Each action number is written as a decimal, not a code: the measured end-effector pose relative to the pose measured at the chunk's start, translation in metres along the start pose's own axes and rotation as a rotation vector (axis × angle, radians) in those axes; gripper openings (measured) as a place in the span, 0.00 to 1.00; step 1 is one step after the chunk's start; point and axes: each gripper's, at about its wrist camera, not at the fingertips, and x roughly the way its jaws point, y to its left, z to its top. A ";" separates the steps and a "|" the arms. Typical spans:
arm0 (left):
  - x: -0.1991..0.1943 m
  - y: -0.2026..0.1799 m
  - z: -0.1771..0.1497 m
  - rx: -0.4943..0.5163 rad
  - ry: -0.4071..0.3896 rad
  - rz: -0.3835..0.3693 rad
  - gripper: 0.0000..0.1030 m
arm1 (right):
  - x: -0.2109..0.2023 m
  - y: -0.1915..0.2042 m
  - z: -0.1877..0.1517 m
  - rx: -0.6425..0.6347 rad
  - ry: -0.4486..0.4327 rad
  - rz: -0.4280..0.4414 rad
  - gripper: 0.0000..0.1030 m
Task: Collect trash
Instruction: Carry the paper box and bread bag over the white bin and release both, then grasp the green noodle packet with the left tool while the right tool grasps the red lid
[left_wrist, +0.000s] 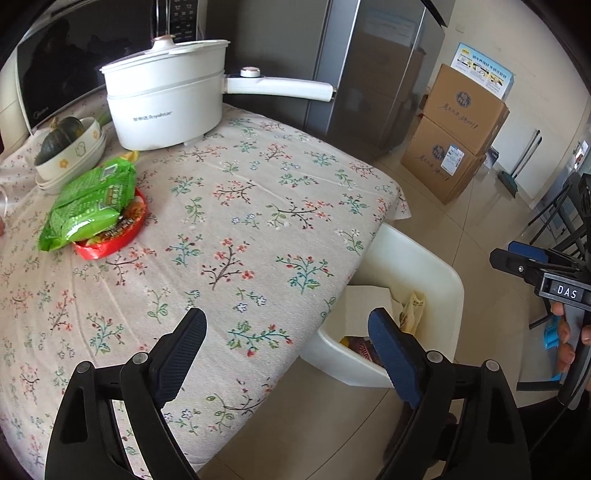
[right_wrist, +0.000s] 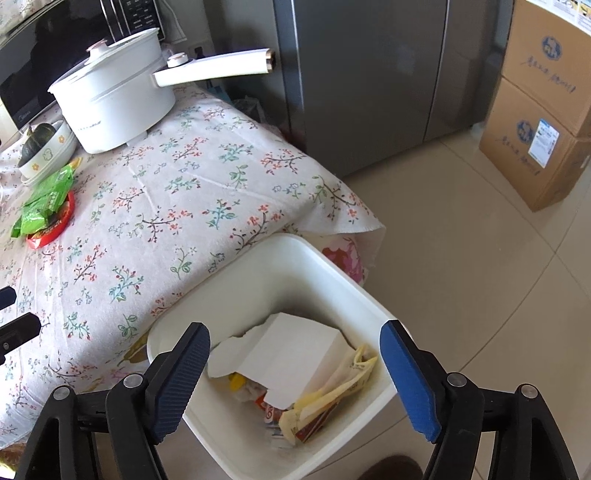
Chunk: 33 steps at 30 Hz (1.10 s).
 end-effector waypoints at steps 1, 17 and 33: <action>-0.002 0.006 0.000 -0.009 -0.004 0.009 0.89 | 0.000 0.005 0.002 -0.006 -0.002 0.004 0.79; -0.006 0.128 0.020 -0.021 -0.019 0.245 0.89 | 0.040 0.102 0.037 -0.131 0.028 0.058 0.82; 0.087 0.161 0.082 0.181 0.042 0.237 0.75 | 0.075 0.103 0.063 -0.090 0.093 0.087 0.82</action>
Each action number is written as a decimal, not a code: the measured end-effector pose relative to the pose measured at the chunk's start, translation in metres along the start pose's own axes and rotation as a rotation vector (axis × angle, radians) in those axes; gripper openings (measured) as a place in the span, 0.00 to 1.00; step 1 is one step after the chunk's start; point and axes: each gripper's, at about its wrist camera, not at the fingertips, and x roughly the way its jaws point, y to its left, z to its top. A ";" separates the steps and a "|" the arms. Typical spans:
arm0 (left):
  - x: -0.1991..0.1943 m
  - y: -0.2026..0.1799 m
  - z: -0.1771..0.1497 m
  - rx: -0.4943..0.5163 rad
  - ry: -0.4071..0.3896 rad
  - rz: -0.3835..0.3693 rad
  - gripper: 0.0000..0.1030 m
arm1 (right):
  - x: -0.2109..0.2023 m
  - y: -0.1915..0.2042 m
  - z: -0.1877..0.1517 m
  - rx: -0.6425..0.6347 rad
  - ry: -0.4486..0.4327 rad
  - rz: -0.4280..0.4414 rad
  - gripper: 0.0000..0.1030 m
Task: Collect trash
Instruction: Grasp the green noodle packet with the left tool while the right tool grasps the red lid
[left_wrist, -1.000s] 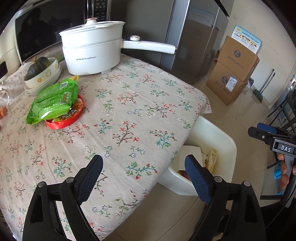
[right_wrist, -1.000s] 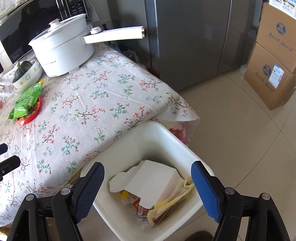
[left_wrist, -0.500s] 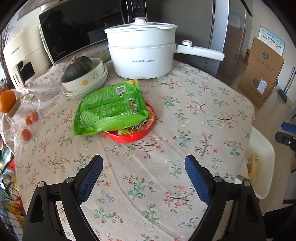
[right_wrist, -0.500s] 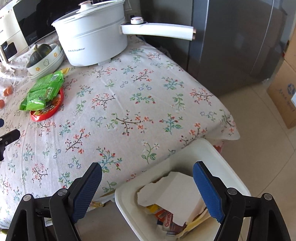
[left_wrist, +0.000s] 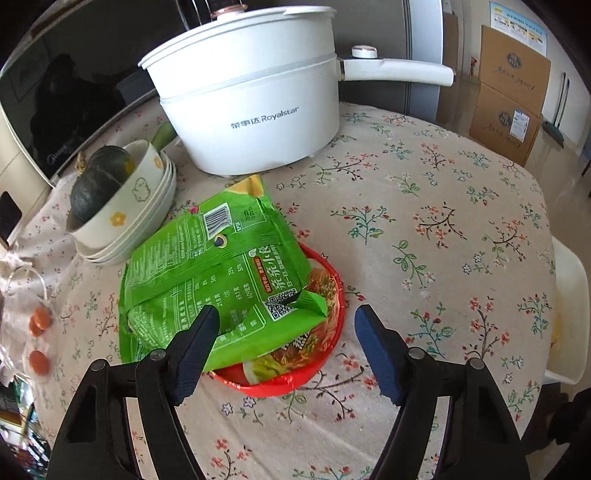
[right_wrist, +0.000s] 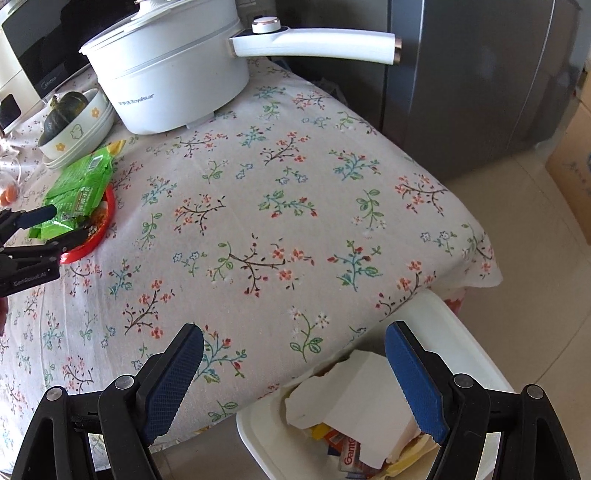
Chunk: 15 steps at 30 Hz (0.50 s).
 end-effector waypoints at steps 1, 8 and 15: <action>0.007 0.004 0.002 -0.016 0.017 -0.012 0.74 | 0.002 0.000 0.000 -0.001 0.006 0.003 0.82; 0.029 0.038 0.002 -0.196 0.031 -0.083 0.45 | 0.012 -0.005 -0.001 -0.013 0.039 -0.014 0.82; 0.015 0.055 -0.011 -0.299 -0.003 -0.073 0.17 | 0.012 0.002 0.002 0.005 0.030 -0.005 0.82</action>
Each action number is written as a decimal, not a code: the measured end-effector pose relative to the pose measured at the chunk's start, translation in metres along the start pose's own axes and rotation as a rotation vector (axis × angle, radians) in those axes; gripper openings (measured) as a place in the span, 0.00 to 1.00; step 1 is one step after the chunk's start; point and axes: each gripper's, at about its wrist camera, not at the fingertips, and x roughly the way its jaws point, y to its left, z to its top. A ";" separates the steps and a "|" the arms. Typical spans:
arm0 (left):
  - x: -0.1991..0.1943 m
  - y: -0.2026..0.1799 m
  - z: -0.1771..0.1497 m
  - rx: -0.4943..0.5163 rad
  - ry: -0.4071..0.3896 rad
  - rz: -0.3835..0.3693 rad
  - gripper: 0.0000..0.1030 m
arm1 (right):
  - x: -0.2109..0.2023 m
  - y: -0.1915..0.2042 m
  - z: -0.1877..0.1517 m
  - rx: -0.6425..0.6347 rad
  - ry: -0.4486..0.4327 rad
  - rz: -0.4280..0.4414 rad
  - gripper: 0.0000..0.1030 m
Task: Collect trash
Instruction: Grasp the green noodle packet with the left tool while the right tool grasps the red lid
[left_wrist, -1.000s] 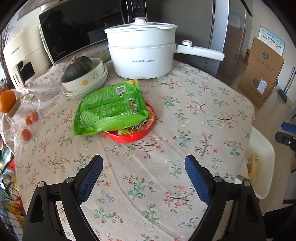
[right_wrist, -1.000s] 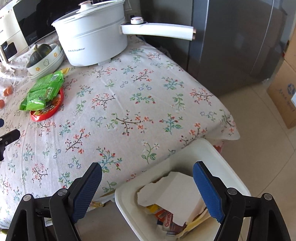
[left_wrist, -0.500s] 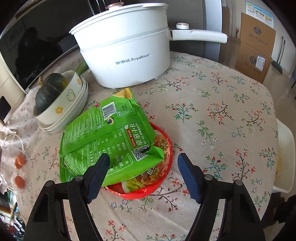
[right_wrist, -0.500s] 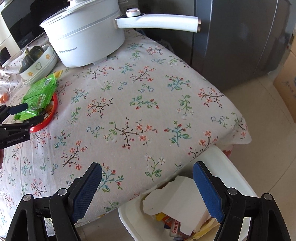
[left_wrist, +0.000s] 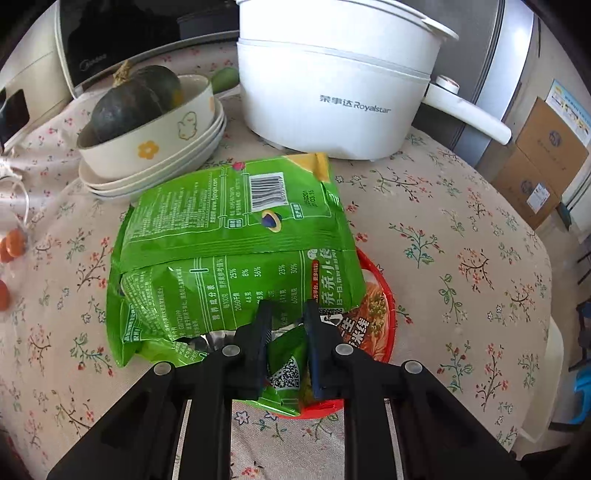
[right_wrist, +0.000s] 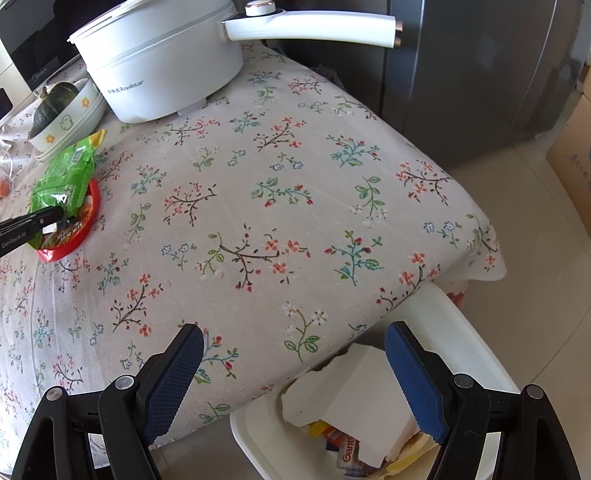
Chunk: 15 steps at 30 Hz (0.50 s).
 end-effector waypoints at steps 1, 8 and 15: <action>-0.007 0.001 -0.002 -0.014 -0.021 -0.003 0.17 | 0.000 0.003 0.001 0.001 -0.004 0.007 0.82; -0.082 0.016 -0.012 -0.080 -0.156 -0.043 0.03 | -0.003 0.042 -0.003 -0.038 -0.019 0.052 0.82; -0.151 0.045 -0.047 -0.189 -0.217 -0.053 0.03 | 0.000 0.092 -0.010 -0.101 -0.027 0.096 0.82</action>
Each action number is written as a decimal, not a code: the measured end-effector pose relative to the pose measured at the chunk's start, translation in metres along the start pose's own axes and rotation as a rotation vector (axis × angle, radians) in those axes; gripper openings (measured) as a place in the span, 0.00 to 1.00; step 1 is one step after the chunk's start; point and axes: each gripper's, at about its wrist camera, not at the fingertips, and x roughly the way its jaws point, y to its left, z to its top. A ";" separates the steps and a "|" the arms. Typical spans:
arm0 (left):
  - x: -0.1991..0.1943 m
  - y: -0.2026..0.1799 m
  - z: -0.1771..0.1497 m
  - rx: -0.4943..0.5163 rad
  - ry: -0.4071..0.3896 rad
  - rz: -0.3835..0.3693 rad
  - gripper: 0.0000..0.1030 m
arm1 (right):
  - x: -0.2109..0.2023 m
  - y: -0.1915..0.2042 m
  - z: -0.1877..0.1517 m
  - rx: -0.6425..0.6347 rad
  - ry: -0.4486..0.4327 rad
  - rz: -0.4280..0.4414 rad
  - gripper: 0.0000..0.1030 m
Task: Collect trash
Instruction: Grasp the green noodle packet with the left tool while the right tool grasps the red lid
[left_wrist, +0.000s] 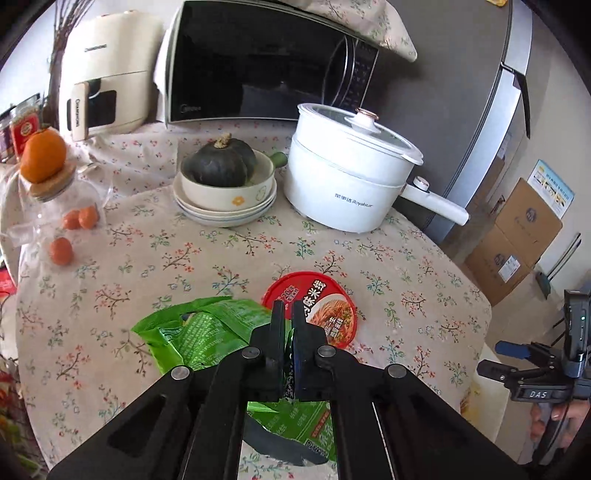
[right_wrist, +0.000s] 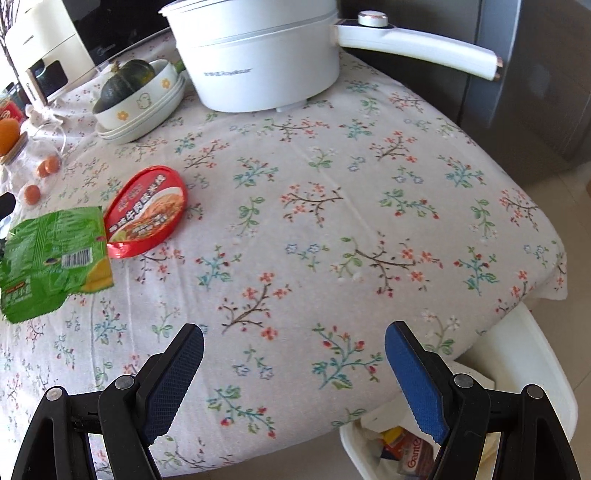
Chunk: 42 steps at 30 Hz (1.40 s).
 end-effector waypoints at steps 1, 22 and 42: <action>-0.008 0.004 -0.004 -0.016 0.001 0.006 0.03 | 0.002 0.008 -0.001 -0.009 0.003 0.009 0.82; -0.028 0.079 -0.080 -0.086 0.170 0.045 0.03 | 0.106 0.093 0.038 0.292 0.075 0.220 0.76; -0.064 0.068 -0.065 -0.110 0.073 -0.033 0.03 | 0.069 0.068 0.036 0.173 0.015 0.071 0.02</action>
